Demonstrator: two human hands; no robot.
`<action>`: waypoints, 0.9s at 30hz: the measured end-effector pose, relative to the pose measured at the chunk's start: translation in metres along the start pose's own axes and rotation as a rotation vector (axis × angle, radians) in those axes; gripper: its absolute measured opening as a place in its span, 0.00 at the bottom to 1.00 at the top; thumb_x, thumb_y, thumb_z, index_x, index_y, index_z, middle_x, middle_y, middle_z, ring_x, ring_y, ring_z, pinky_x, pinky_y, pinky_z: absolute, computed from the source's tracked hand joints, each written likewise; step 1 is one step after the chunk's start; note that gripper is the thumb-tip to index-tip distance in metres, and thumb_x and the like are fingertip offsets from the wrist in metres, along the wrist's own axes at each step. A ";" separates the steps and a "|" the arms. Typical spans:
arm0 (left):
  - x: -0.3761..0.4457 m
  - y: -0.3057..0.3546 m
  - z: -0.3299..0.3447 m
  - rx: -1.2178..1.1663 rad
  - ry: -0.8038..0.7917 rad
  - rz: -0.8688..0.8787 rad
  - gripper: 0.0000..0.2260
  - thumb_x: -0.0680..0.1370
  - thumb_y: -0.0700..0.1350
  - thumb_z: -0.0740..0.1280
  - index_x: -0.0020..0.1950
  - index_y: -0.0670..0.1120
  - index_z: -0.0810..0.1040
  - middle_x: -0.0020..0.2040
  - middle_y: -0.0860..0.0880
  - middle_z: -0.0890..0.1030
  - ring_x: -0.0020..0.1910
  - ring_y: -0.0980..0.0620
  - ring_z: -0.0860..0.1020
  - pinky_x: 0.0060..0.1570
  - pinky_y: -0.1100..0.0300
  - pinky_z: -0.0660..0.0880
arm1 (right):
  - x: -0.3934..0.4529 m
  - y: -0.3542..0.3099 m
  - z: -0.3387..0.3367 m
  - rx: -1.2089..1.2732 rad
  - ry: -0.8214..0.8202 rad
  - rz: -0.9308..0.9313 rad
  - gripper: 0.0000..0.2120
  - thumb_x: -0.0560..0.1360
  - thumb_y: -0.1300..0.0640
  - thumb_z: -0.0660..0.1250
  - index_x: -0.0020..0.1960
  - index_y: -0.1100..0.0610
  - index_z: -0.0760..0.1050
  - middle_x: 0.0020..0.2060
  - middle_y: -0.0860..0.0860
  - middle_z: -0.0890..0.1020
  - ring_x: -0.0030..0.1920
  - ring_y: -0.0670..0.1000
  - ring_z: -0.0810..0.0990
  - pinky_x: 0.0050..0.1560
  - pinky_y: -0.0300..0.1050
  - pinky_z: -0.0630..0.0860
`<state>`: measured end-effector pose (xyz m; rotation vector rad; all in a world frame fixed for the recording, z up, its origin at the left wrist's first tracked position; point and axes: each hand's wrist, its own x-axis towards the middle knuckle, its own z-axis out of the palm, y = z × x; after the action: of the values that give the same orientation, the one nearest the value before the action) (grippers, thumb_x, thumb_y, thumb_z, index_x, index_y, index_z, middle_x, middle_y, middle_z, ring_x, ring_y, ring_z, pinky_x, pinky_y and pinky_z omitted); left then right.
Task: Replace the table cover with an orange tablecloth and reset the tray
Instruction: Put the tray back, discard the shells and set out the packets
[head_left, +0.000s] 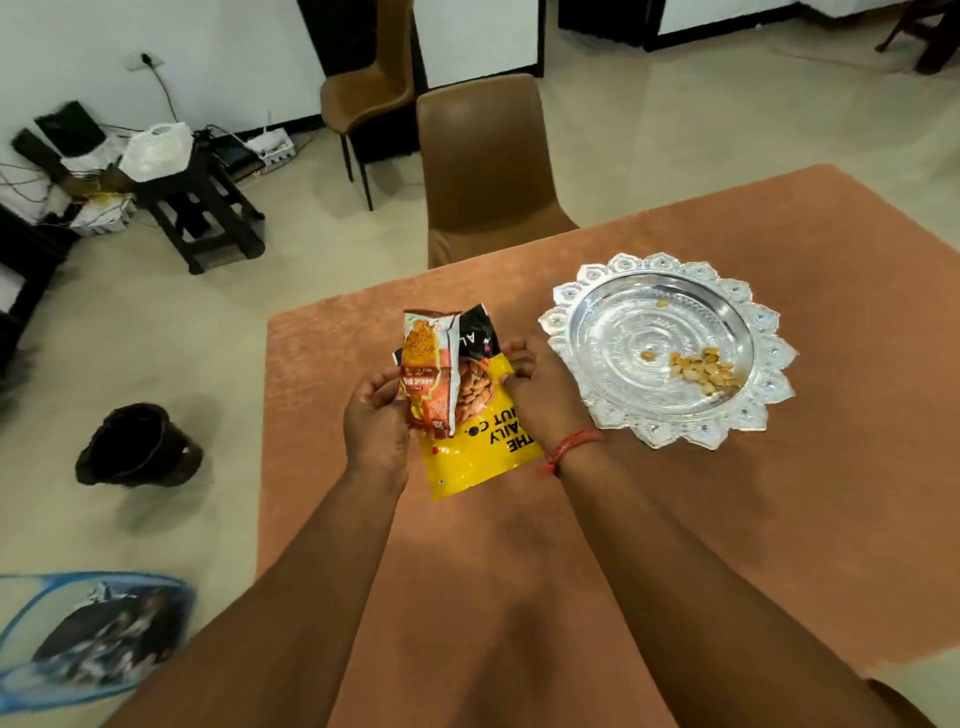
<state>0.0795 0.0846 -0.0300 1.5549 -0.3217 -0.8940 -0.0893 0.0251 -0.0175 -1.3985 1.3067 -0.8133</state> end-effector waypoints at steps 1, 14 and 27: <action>0.002 -0.007 -0.013 0.024 0.044 0.004 0.16 0.75 0.28 0.64 0.49 0.49 0.80 0.51 0.45 0.85 0.43 0.48 0.80 0.34 0.59 0.73 | -0.005 0.007 0.014 -0.003 0.003 0.019 0.14 0.74 0.67 0.67 0.52 0.49 0.76 0.47 0.49 0.84 0.50 0.51 0.82 0.55 0.51 0.78; 0.003 -0.113 -0.130 0.139 0.344 -0.199 0.18 0.74 0.27 0.59 0.52 0.48 0.75 0.53 0.43 0.82 0.49 0.45 0.81 0.52 0.47 0.80 | -0.040 0.110 0.077 -0.034 0.033 0.316 0.14 0.73 0.70 0.62 0.44 0.50 0.72 0.44 0.49 0.81 0.47 0.52 0.80 0.51 0.51 0.78; -0.002 -0.125 -0.151 0.596 0.129 -0.226 0.12 0.74 0.42 0.63 0.56 0.47 0.78 0.53 0.45 0.82 0.48 0.46 0.81 0.50 0.48 0.80 | -0.051 0.130 0.080 -0.387 -0.032 0.264 0.07 0.75 0.62 0.65 0.51 0.53 0.75 0.50 0.53 0.80 0.49 0.55 0.79 0.46 0.44 0.70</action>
<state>0.1471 0.2206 -0.1540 2.2247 -0.3429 -0.9117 -0.0609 0.1055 -0.1546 -1.4828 1.6424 -0.3707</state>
